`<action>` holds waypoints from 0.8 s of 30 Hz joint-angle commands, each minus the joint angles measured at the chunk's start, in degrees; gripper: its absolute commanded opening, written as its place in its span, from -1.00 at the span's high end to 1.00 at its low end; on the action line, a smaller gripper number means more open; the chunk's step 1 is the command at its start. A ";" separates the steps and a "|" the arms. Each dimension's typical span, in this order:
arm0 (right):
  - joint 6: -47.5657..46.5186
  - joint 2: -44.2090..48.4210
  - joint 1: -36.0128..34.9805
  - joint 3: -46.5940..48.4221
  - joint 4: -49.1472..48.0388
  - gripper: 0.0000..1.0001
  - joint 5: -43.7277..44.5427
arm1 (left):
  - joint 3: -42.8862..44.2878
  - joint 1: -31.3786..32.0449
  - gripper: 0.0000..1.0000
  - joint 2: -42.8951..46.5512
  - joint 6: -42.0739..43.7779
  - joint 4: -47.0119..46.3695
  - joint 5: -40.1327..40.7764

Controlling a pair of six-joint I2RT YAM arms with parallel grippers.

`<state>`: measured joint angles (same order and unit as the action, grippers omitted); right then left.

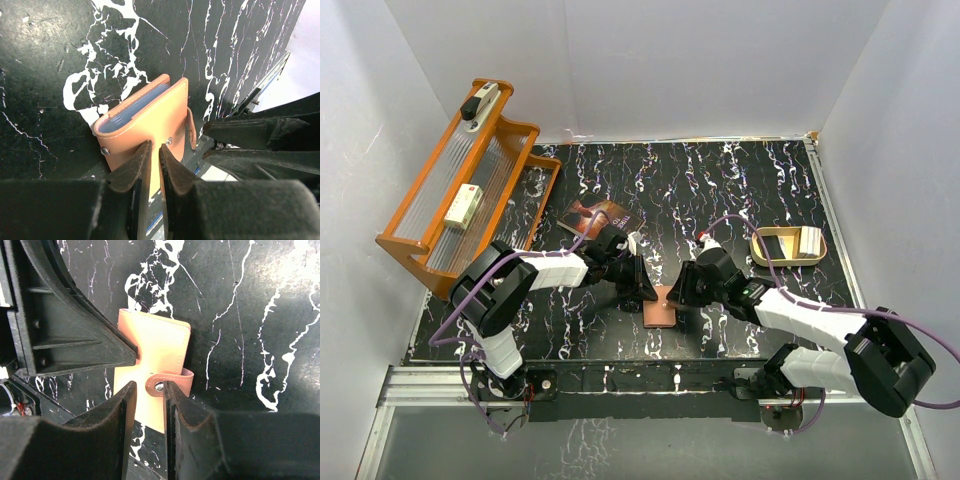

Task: Put the credit cards into the card holder
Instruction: Close the card holder at the center of the board.

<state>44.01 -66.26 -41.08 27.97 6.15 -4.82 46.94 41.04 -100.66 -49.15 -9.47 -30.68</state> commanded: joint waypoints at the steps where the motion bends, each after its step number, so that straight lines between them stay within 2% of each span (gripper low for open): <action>1: -0.63 -1.02 0.36 1.49 -1.00 0.47 0.67 | -1.63 0.36 0.76 0.10 0.78 4.29 2.73; 12: -1.59 -6.32 0.35 0.86 -7.08 0.49 -3.17 | -1.65 0.33 0.76 0.04 0.72 4.35 2.73; 24: -2.13 -6.89 0.35 -0.78 -8.98 0.52 -5.77 | -1.50 0.43 0.77 -0.55 0.62 4.02 2.46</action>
<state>43.31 -72.51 -40.71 27.40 0.89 -8.43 46.87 41.04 -100.66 -49.52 -9.54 -30.61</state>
